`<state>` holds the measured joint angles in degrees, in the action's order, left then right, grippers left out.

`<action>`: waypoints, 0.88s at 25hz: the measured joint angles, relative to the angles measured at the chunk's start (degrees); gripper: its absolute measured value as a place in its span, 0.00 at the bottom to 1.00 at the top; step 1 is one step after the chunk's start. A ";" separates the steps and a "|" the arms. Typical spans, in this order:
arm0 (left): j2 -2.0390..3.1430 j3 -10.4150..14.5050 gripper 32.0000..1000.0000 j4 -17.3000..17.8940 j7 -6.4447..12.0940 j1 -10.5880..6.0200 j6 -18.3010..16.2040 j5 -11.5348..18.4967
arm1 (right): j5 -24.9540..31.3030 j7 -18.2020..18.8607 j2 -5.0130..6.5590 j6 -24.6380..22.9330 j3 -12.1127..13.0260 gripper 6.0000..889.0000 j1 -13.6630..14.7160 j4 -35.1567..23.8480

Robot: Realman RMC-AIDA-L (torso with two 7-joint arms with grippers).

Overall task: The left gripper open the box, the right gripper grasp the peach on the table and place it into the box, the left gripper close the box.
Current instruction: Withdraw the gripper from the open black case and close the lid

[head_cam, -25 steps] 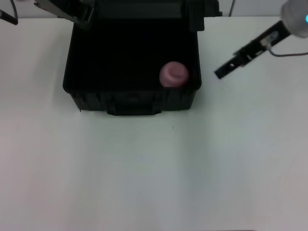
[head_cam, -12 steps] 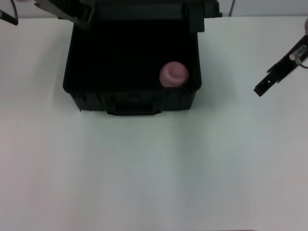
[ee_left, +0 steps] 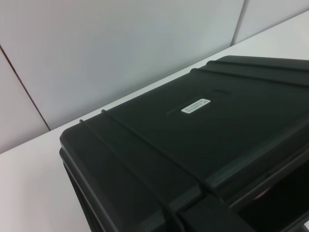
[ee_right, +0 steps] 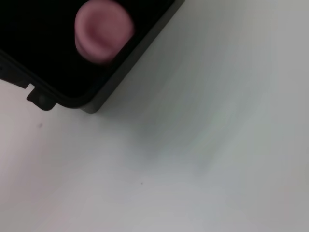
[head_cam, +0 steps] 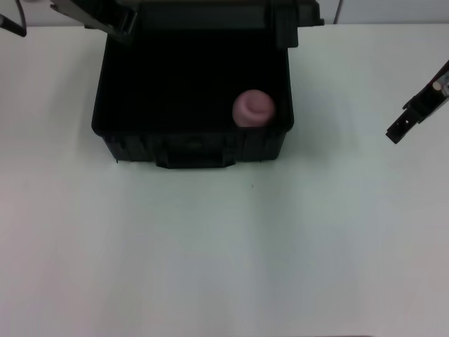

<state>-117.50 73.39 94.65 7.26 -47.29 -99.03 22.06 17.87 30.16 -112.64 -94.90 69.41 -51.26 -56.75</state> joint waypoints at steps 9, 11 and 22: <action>0.00 0.00 0.00 0.00 0.08 -0.02 -0.29 0.00 | -0.06 -0.02 -0.03 0.43 -0.39 0.94 0.13 -0.03; 0.00 0.00 0.00 0.00 0.09 -0.03 -0.36 0.00 | 0.03 -0.02 -0.03 0.47 -0.41 0.94 0.21 -0.03; -0.03 0.56 0.04 -0.01 0.24 -0.55 -1.14 0.00 | 0.25 -0.02 -0.03 0.51 -0.41 0.94 0.23 -0.31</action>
<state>-117.53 73.95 94.64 7.50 -47.83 -100.17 22.06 18.11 30.14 -112.68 -94.39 68.99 -51.03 -57.06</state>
